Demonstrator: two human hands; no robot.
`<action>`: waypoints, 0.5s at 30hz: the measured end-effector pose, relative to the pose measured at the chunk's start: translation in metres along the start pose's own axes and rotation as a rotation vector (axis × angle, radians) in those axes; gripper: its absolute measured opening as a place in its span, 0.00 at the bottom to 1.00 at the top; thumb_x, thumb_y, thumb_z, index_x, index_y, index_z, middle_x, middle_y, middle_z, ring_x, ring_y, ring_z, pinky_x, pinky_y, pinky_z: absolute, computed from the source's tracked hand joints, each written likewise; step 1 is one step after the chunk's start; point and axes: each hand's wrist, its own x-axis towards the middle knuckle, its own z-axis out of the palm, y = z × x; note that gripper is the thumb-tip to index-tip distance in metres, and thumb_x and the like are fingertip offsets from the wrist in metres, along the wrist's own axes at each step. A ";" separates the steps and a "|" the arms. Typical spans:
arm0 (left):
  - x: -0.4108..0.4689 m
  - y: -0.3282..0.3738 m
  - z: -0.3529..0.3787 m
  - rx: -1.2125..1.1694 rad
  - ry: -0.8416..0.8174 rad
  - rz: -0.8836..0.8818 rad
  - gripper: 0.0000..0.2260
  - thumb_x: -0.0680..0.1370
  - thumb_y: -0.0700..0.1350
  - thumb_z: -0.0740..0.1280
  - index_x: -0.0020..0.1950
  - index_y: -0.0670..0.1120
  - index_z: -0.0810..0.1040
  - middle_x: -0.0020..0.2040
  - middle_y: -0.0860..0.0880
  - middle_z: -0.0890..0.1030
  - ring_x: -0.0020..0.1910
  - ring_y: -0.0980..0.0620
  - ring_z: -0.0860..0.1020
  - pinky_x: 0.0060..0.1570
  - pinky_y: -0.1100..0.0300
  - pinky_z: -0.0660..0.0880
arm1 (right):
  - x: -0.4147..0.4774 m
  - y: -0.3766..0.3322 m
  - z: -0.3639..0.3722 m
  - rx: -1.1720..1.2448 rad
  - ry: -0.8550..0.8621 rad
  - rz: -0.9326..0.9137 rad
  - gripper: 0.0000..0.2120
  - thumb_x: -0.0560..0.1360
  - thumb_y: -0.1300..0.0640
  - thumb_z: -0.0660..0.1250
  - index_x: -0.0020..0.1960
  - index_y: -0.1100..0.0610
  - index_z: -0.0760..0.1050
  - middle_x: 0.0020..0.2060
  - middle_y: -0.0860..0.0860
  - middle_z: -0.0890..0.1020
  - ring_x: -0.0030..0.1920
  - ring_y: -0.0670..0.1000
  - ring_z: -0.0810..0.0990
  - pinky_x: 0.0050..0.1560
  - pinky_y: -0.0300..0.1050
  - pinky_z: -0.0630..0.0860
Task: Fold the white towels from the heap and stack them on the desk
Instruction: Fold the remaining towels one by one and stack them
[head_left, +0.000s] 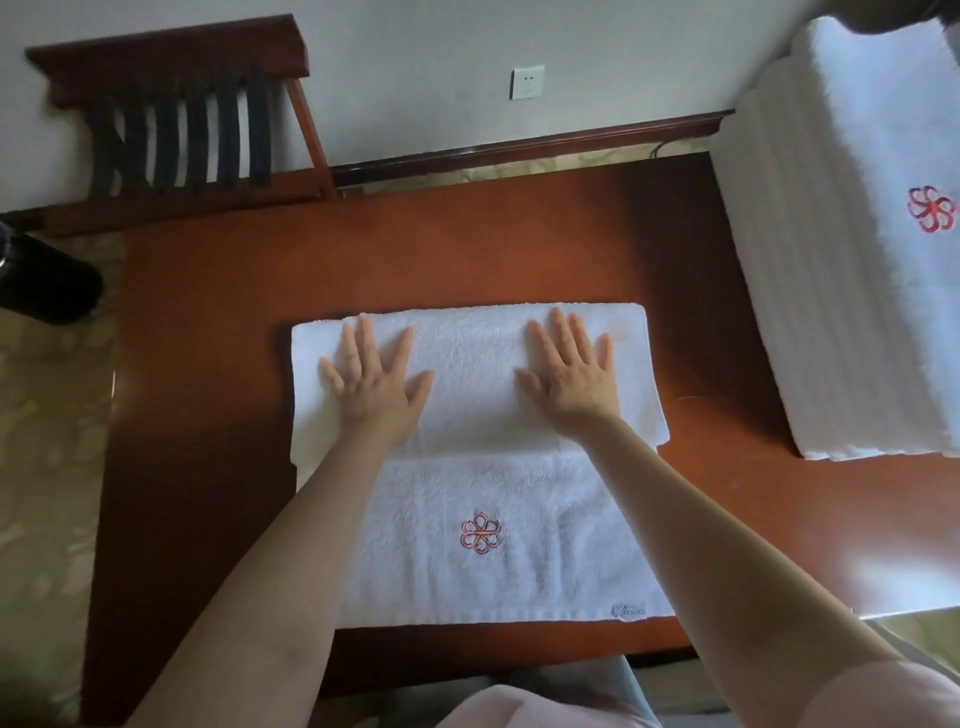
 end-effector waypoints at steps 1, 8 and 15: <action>-0.006 0.003 -0.002 -0.023 0.046 0.039 0.28 0.81 0.60 0.50 0.79 0.54 0.51 0.79 0.44 0.42 0.77 0.44 0.38 0.70 0.36 0.38 | -0.005 -0.004 -0.002 0.016 0.021 0.001 0.30 0.81 0.40 0.48 0.79 0.49 0.48 0.78 0.53 0.48 0.78 0.55 0.45 0.74 0.61 0.41; -0.106 0.014 0.016 -0.106 0.340 0.443 0.13 0.75 0.48 0.61 0.51 0.42 0.79 0.55 0.42 0.77 0.52 0.42 0.75 0.55 0.47 0.69 | -0.090 -0.039 -0.001 0.119 0.364 -0.231 0.15 0.75 0.51 0.62 0.56 0.60 0.76 0.52 0.56 0.78 0.48 0.58 0.76 0.48 0.51 0.69; -0.176 -0.016 0.037 -0.164 0.142 0.496 0.15 0.73 0.55 0.62 0.47 0.44 0.78 0.49 0.46 0.76 0.47 0.49 0.70 0.46 0.52 0.74 | -0.175 -0.045 0.020 0.132 0.163 -0.357 0.17 0.66 0.49 0.75 0.49 0.58 0.78 0.44 0.53 0.78 0.41 0.56 0.78 0.40 0.47 0.75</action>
